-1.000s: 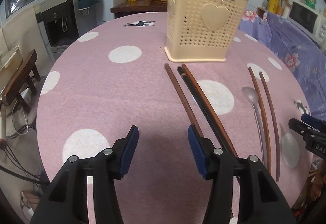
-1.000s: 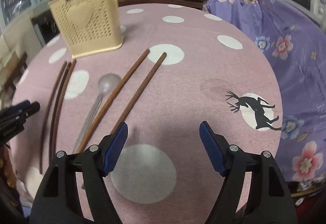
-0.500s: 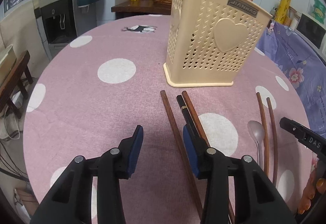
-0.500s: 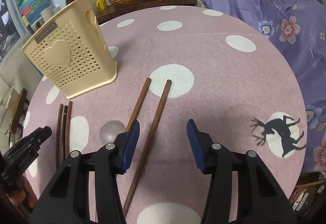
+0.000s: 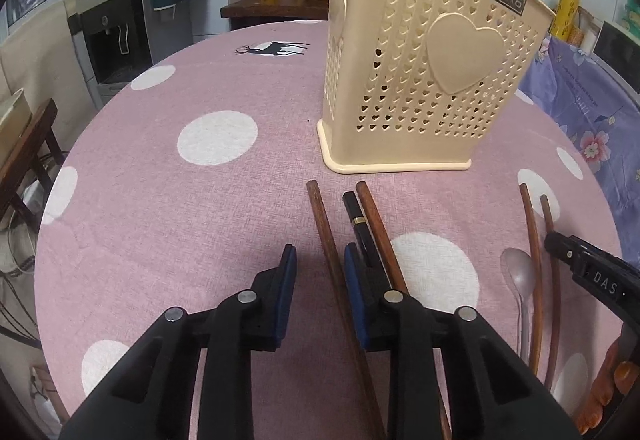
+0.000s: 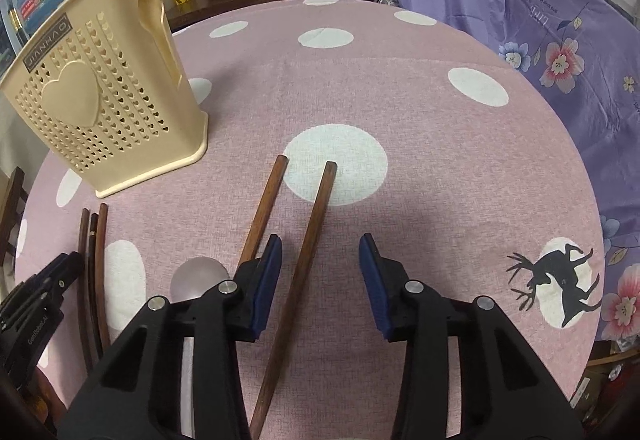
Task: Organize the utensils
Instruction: 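Close the left tool on the black chopstick while the right tool grasps brown chopsticks, then lift both tools' chopsticks and lower them into the beige basket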
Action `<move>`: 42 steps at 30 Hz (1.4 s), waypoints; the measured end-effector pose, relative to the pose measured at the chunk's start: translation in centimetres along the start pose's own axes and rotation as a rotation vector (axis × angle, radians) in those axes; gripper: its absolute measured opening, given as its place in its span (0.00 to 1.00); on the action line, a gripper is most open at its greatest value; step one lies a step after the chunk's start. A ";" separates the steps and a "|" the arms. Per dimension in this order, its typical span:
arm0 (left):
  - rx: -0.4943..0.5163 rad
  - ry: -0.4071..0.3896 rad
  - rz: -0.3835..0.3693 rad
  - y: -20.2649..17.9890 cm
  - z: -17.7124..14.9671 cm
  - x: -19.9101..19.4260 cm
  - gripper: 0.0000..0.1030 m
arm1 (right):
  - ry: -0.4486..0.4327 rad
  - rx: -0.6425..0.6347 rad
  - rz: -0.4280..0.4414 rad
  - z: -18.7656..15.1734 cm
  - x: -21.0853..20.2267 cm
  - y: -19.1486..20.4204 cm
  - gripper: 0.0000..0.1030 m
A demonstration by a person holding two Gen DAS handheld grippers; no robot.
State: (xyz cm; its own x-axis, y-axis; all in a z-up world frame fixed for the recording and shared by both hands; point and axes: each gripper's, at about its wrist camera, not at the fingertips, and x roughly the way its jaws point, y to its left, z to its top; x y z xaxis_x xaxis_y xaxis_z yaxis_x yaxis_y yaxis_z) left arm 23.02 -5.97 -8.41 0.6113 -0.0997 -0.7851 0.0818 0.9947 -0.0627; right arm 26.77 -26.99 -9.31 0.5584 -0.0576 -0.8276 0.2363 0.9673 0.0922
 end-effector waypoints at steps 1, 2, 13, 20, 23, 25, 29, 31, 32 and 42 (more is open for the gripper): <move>0.003 0.001 0.003 0.0 0.1 0.1 0.23 | 0.000 0.002 -0.002 0.1 0.1 0.0 0.37; 0.007 0.002 0.009 0.0 0.2 0.3 0.21 | 0.001 0.002 -0.004 0.2 0.2 0.1 0.36; 0.049 0.014 0.047 -0.3 1.7 1.3 0.16 | -0.011 -0.072 -0.038 1.8 1.5 2.1 0.26; 0.057 0.019 0.044 -0.5 2.1 1.6 0.11 | -0.001 -0.078 -0.023 2.4 1.8 2.8 0.13; 0.060 0.022 0.041 -0.5 2.2 1.7 0.10 | 0.000 -0.076 -0.018 2.4 1.9 2.9 0.11; 0.063 0.021 0.042 -0.5 2.1 1.7 0.10 | 0.000 -0.066 -0.012 2.4 1.9 2.8 0.10; 0.044 0.019 0.023 -0.3 2.2 1.7 0.09 | -0.008 -0.057 0.006 2.4 1.9 2.6 0.10; 0.037 0.017 0.011 -0.1 2.2 1.7 0.09 | -0.012 -0.054 0.019 2.5 1.9 2.5 0.10; 0.034 0.017 0.005 -0.1 2.2 1.6 0.08 | -0.012 -0.052 0.029 2.5 1.9 2.5 0.09; -0.002 -0.045 -0.068 0.5 2.6 -0.5 0.07 | -0.095 -0.004 0.147 2.8 -1.2 1.0 0.08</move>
State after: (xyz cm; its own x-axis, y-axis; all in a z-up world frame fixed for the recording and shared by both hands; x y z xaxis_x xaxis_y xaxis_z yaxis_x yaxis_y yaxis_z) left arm 24.77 -5.48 -6.42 0.6391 -0.1682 -0.7505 0.1229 0.9856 -0.1163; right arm 28.54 -26.64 -6.71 0.6596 0.0618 -0.7491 0.1434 0.9680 0.2061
